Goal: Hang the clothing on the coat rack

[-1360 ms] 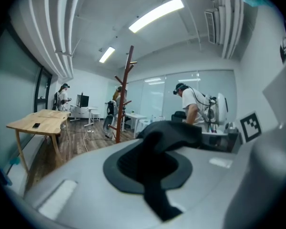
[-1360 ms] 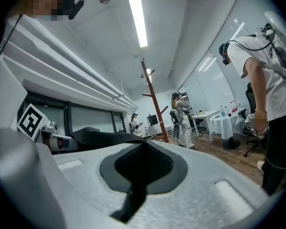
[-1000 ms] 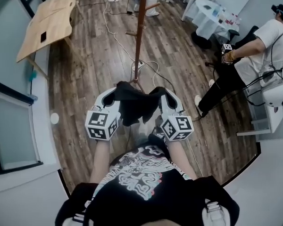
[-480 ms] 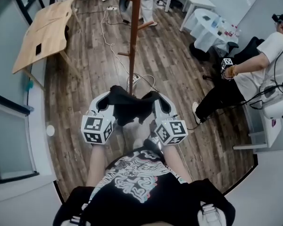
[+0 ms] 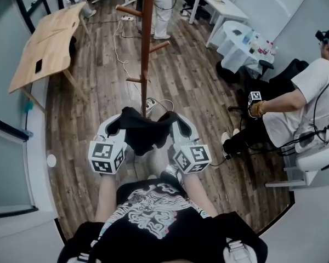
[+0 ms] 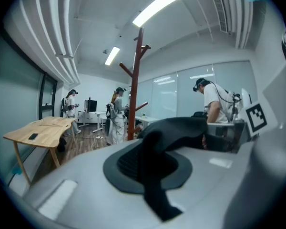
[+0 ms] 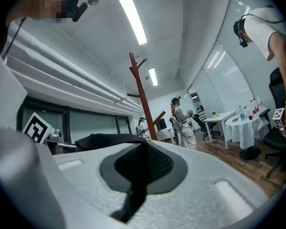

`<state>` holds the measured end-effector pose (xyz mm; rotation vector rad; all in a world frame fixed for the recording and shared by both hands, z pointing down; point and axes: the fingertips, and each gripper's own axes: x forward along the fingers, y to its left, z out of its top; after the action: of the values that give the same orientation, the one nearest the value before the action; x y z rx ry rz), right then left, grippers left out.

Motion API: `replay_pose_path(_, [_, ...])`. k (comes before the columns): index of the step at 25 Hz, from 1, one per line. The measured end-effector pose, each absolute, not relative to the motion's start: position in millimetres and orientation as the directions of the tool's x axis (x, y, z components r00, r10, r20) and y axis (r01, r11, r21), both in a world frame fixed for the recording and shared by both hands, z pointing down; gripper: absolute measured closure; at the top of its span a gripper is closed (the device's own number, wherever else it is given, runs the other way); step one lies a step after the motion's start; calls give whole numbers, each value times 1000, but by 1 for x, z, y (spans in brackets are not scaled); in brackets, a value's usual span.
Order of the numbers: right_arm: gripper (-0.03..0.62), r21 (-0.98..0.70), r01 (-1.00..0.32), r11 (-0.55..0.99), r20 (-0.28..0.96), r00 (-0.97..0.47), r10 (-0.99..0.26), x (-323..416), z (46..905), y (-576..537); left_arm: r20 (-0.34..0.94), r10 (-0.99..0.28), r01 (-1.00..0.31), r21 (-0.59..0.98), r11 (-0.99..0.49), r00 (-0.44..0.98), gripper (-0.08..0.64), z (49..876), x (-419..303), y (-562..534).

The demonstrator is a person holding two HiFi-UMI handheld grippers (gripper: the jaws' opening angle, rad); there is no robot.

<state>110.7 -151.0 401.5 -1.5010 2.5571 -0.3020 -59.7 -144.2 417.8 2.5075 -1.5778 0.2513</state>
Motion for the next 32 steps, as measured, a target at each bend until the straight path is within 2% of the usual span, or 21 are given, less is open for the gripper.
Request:
replay_pose_path(14, [591,-206,-850,484,-84,-478,-874,114,386,-204,202,-869,-889,8,-459,451,552,398,-50,-200])
replay_pose_path(32, [591,-170,-844,508,-104,-497,-861,90,367,-284,170,-879,-895,62,-442,445,552,384,-84,-287])
